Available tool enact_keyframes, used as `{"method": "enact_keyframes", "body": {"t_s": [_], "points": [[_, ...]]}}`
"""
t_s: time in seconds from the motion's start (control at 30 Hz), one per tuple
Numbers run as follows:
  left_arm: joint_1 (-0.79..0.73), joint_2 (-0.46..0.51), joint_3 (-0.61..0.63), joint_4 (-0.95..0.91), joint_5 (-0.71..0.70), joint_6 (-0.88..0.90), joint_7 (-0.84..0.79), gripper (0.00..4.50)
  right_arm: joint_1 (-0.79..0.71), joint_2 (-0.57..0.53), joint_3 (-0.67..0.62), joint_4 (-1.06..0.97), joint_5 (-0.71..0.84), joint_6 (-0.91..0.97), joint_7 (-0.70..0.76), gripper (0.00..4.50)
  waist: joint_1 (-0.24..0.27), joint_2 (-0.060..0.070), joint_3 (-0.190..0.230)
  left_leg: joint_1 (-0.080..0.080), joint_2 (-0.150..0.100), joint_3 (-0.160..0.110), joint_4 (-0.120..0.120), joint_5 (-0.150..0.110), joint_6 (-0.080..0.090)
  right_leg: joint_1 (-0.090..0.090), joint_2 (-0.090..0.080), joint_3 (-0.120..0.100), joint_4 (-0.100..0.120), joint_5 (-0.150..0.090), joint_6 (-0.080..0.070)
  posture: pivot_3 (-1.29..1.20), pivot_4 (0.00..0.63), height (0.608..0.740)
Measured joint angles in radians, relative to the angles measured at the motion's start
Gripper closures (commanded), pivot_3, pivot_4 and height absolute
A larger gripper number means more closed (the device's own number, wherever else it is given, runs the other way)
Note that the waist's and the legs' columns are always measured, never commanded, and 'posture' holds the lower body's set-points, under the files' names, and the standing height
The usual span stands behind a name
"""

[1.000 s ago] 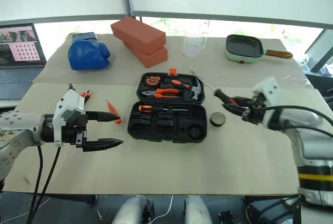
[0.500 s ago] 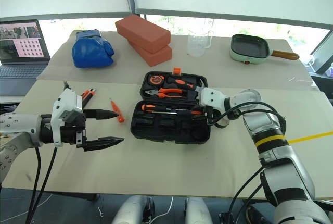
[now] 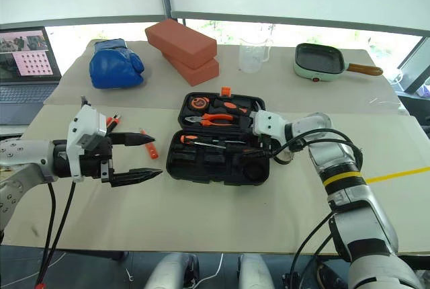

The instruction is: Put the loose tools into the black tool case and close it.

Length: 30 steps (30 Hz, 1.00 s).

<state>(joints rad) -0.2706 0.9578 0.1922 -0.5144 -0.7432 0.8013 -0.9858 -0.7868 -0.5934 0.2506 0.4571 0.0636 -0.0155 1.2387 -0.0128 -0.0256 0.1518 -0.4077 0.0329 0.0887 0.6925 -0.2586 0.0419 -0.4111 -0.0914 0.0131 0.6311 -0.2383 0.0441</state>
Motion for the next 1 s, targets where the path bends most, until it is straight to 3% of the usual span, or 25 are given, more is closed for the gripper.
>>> {"method": "enact_keyframes", "body": {"t_s": [0.03, 0.13, 0.5, 1.0], "points": [[-0.001, -0.001, -0.003, 0.007, 0.005, -0.003, 0.000, 0.00, 0.005, 0.003, -0.013, -0.021, 0.011, 0.029, -0.005, 0.02, 0.001, 0.000, 0.000, 0.000, 0.000, 0.000, 0.000, 0.000, 0.000, 0.000, 0.000, 0.000, 0.000, 0.000, 0.000, 0.00, 0.150, 0.738], [-0.006, -0.004, -0.016, 0.018, 0.016, -0.017, 0.001, 0.00, 0.016, 0.022, -0.038, -0.068, 0.043, 0.112, -0.019, 0.61, 0.001, 0.000, 0.000, 0.000, 0.000, 0.000, 0.000, 0.000, 0.000, 0.000, 0.000, 0.000, 0.000, 0.000, 0.000, 0.00, 0.150, 0.738], [-0.008, -0.010, -0.024, 0.023, 0.030, -0.033, 0.001, 0.00, 0.063, 0.059, -0.040, -0.086, 0.055, 0.175, -0.067, 4.34, 0.000, 0.000, 0.000, -0.001, 0.000, 0.000, 0.000, 0.000, 0.000, -0.001, 0.000, 0.000, 0.000, 0.000, 0.000, 0.00, 0.150, 0.738], [-0.032, -0.010, -0.055, 0.042, 0.050, -0.045, -0.012, 0.00, 0.044, 0.095, 0.017, -0.035, -0.044, 0.101, -0.098, 4.46, -0.001, 0.000, 0.000, 0.000, 0.000, 0.001, 0.000, 0.000, 0.000, -0.001, 0.001, 0.000, 0.001, 0.000, 0.000, 0.00, 0.150, 0.738]]}}
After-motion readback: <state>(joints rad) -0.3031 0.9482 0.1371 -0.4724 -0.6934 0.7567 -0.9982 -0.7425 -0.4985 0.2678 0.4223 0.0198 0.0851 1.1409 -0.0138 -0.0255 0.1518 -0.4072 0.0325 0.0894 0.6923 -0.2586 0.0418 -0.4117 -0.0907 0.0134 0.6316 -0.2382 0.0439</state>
